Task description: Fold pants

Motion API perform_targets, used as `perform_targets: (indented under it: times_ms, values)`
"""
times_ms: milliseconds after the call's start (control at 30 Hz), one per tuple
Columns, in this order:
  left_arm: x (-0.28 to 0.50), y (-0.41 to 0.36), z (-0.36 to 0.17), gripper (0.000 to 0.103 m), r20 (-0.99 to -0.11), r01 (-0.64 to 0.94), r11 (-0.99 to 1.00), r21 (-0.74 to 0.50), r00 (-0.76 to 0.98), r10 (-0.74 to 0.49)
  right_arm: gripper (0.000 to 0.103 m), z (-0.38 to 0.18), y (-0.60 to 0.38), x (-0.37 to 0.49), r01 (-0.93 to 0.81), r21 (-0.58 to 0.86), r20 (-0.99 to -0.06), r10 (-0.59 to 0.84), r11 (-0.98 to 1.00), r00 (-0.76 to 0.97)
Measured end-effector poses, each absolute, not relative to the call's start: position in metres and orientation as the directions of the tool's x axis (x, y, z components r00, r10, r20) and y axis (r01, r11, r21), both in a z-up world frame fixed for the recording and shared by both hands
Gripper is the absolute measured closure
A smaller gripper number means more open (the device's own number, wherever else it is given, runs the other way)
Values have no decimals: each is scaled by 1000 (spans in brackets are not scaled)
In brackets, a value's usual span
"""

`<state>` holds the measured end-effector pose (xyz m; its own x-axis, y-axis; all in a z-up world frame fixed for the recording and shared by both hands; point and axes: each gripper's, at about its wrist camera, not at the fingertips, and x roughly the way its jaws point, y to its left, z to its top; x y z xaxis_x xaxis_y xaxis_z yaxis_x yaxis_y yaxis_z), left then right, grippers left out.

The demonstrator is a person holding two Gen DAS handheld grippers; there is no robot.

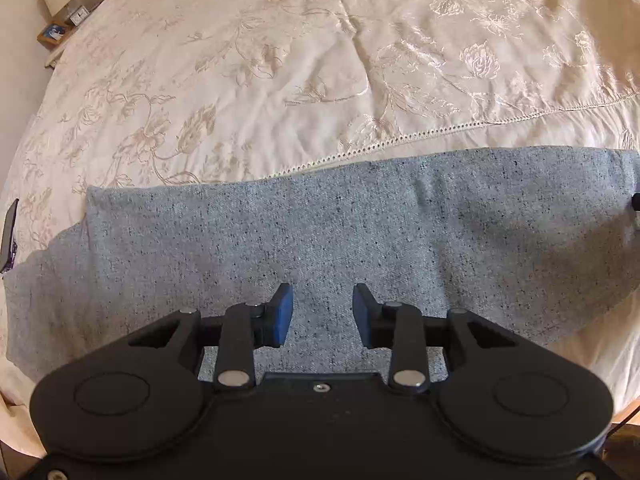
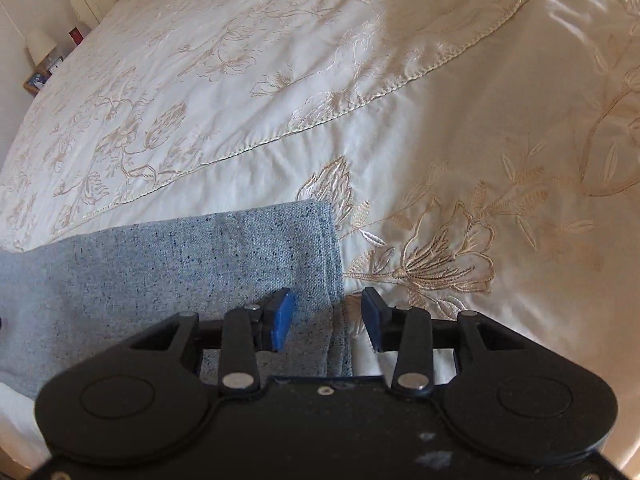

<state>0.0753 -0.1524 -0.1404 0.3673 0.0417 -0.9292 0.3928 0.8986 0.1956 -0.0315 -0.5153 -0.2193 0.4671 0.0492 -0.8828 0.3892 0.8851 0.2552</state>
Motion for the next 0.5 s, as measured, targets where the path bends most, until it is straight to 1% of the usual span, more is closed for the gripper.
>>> perform_targets:
  times_ms: [67,133,167,200,233,267,300,333,500]
  values:
    - [76,-156,-142,59,-933,391,900,190,358,41,58,-224,-528,-31,372,335,-871,134,866,474]
    - [79,-162,-143,59,-938,389,905,172,345,30,57,-234,-541,-30,344,459,-840,275,819,468]
    - [82,-165,-144,59,-942,387,909,156,336,19,58,-237,-544,-31,344,488,-832,308,802,461]
    - [85,-168,-144,59,-945,382,913,142,328,10,65,-240,-549,-31,343,516,-821,339,785,459]
    - [89,-172,-145,59,-948,375,919,124,319,-3,75,-239,-550,-36,343,539,-809,360,769,464]
    - [94,-175,-145,59,-949,367,924,104,314,-18,89,-240,-553,-40,355,563,-800,383,747,463]
    - [99,-180,-146,59,-950,361,929,86,309,-32,89,-241,-556,-42,374,579,-793,395,725,463]
    - [105,-185,-148,59,-952,352,933,69,304,-44,89,-237,-558,-46,387,578,-791,378,718,481]
    - [143,-212,-169,59,-955,320,947,36,290,-61,89,-207,-548,-51,356,518,-799,290,778,527]
